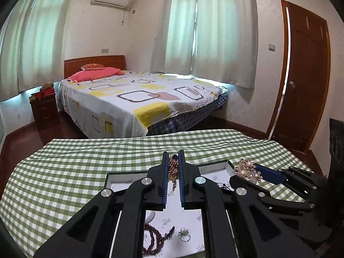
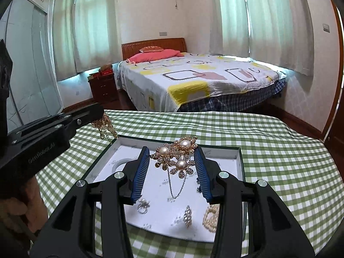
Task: Organize jewelry
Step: 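Carry the gold chain and pearl brooch into the box and open both tools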
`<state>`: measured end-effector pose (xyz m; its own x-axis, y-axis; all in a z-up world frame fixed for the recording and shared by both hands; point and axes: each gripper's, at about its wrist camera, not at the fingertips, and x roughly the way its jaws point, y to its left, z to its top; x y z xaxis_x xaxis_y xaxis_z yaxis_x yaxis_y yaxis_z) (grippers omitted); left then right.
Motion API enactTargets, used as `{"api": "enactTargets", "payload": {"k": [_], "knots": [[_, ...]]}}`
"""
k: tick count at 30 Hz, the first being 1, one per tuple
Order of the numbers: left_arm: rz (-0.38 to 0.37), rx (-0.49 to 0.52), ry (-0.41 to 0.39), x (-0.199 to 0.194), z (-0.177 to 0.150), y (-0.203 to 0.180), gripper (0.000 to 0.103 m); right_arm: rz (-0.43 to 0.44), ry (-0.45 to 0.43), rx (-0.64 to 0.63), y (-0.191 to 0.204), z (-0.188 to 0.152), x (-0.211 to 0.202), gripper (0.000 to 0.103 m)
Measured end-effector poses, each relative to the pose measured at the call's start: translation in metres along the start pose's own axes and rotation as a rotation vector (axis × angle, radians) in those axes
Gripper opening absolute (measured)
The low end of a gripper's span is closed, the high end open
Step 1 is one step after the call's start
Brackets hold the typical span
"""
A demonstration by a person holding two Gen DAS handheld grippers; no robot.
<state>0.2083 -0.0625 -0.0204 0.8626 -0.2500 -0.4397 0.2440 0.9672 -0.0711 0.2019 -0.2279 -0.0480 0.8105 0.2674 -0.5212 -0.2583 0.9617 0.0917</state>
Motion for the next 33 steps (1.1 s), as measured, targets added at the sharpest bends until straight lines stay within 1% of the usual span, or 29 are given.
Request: {"api": "enactTargets", "payload": {"k": [4,8,14,20,27,33], "knots": [[0.014,0.002,0.036,0.021,-0.011,0.001,0.009,-0.008,0.035,0.024,-0.008,-0.005,0.024,0.042],[0.029,-0.003,0.100,0.048,-0.027,0.003,0.009,-0.017,0.084,0.044,-0.017,-0.016,0.049,0.042],[0.052,0.001,0.190,0.082,-0.050,0.006,0.009,-0.016,0.155,0.050,-0.020,-0.033,0.076,0.042],[0.067,-0.008,0.273,0.100,-0.064,0.009,0.009,-0.008,0.219,0.042,-0.020,-0.046,0.093,0.042],[0.080,0.008,0.340,0.111,-0.074,0.008,0.009,-0.010,0.277,0.048,-0.023,-0.054,0.105,0.042],[0.078,0.012,0.366,0.118,-0.077,0.007,0.009,-0.018,0.316,0.056,-0.025,-0.058,0.112,0.042]]}}
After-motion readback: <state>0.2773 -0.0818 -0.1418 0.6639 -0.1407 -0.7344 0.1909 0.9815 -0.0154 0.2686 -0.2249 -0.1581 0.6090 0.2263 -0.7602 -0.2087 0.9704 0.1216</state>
